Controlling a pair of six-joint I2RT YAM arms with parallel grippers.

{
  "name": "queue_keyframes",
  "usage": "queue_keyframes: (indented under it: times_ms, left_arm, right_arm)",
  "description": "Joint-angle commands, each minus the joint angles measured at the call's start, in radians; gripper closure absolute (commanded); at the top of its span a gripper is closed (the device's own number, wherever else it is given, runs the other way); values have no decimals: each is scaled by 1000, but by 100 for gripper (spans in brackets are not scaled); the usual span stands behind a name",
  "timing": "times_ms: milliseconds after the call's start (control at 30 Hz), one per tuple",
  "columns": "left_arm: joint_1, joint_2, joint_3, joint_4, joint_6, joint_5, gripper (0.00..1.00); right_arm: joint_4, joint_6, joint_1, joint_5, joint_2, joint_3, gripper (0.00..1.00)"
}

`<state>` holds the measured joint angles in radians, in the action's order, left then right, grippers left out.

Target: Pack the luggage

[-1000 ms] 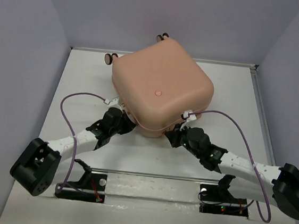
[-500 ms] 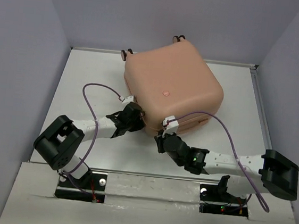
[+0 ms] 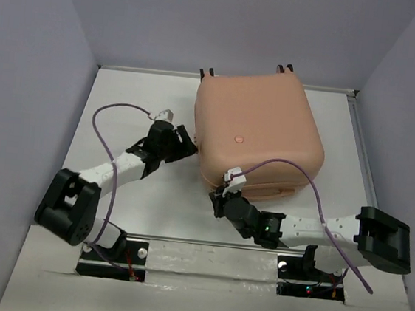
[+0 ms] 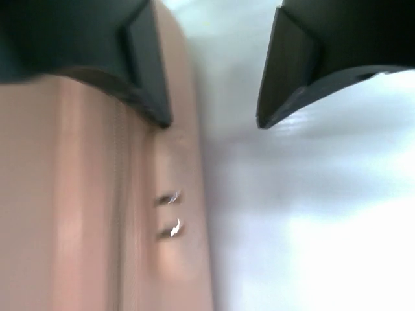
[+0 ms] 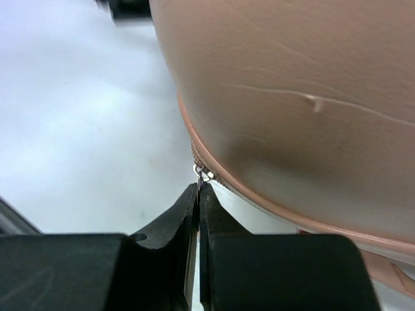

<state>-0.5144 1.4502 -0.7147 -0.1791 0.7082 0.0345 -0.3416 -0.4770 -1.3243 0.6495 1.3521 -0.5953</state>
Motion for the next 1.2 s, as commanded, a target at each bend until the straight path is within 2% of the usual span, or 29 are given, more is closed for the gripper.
queue_keyframes:
  times_ms: [0, 133, 167, 267, 333, 367, 400, 500, 733, 1167]
  left_arm:
    - [161, -210, -66, -84, -19, 143, 18]
    - [258, -232, -153, -22, -16, 182, 15]
    - [267, -214, -223, -19, -13, 195, 13]
    - [286, -67, -426, 18, -15, 240, 11]
    - [295, 96, -549, 72, -16, 292, 11]
    - [297, 155, -677, 93, -19, 315, 11]
    - [298, 261, -743, 145, -22, 330, 11]
    - [303, 411, -931, 214, -23, 344, 12]
    - [309, 619, -1248, 345, -19, 315, 13]
    - [286, 768, -1355, 283, 105, 403, 18]
  right_arm:
    - [-195, -92, -84, -252, -105, 70, 93]
    - [-137, -110, -84, -320, -160, 120, 93]
    - [-102, -117, -84, -321, -177, 123, 93]
    - [-73, -115, -84, -343, -202, 134, 93]
    - [-63, -112, -84, -349, -214, 137, 93]
    - [-59, -112, -84, -349, -214, 135, 93]
    - [-48, -114, -84, -353, -214, 134, 93]
    - [-48, -121, -84, -372, -208, 135, 93]
    - [-43, -110, -84, -381, -205, 132, 93]
    - [-27, -107, -84, -358, -192, 131, 93]
